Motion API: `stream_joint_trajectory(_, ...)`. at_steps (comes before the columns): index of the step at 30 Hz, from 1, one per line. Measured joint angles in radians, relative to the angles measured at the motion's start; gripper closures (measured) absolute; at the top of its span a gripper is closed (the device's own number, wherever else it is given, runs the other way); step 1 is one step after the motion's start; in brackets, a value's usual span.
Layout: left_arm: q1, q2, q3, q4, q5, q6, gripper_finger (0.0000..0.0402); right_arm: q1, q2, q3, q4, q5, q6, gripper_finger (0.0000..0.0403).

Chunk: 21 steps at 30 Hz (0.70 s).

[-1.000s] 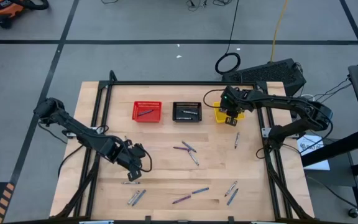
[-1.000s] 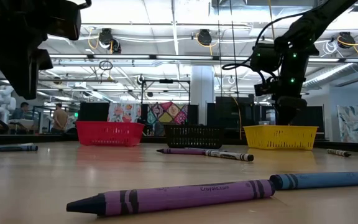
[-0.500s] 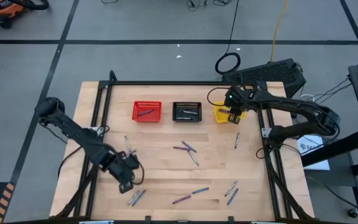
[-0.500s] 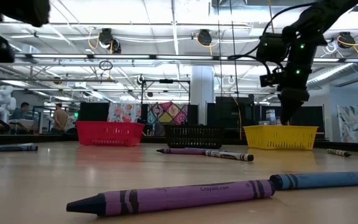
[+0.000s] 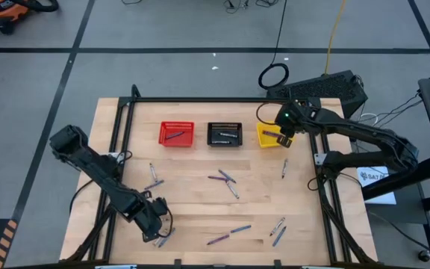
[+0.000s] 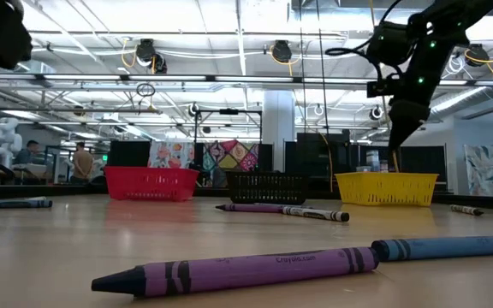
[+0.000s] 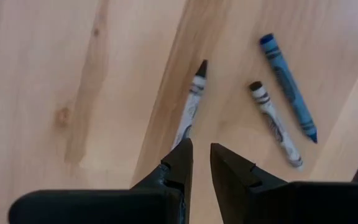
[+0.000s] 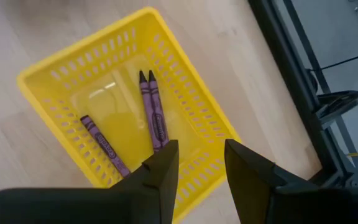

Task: Sort crayons
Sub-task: Put the black crayon into the black basket

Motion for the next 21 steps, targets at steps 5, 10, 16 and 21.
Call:
stream_joint_trajectory(5,0.000,0.067,0.000,0.014,0.003,0.000,0.0340,0.000,-0.025,0.000,0.000,0.000,0.001,0.0286)
stream_joint_trajectory(10,0.004,0.121,0.001,0.003,0.002,-0.015,0.0340,0.000,-0.038,0.000,0.000,-0.001,0.015,0.0286)
stream_joint_trajectory(16,0.007,0.152,0.004,0.000,0.003,-0.053,0.0340,0.000,-0.041,0.000,0.000,-0.001,0.024,0.0286)
stream_joint_trajectory(21,0.007,0.153,0.003,-0.001,0.003,-0.053,0.0362,0.000,-0.041,0.000,0.000,-0.002,0.037,0.0286)
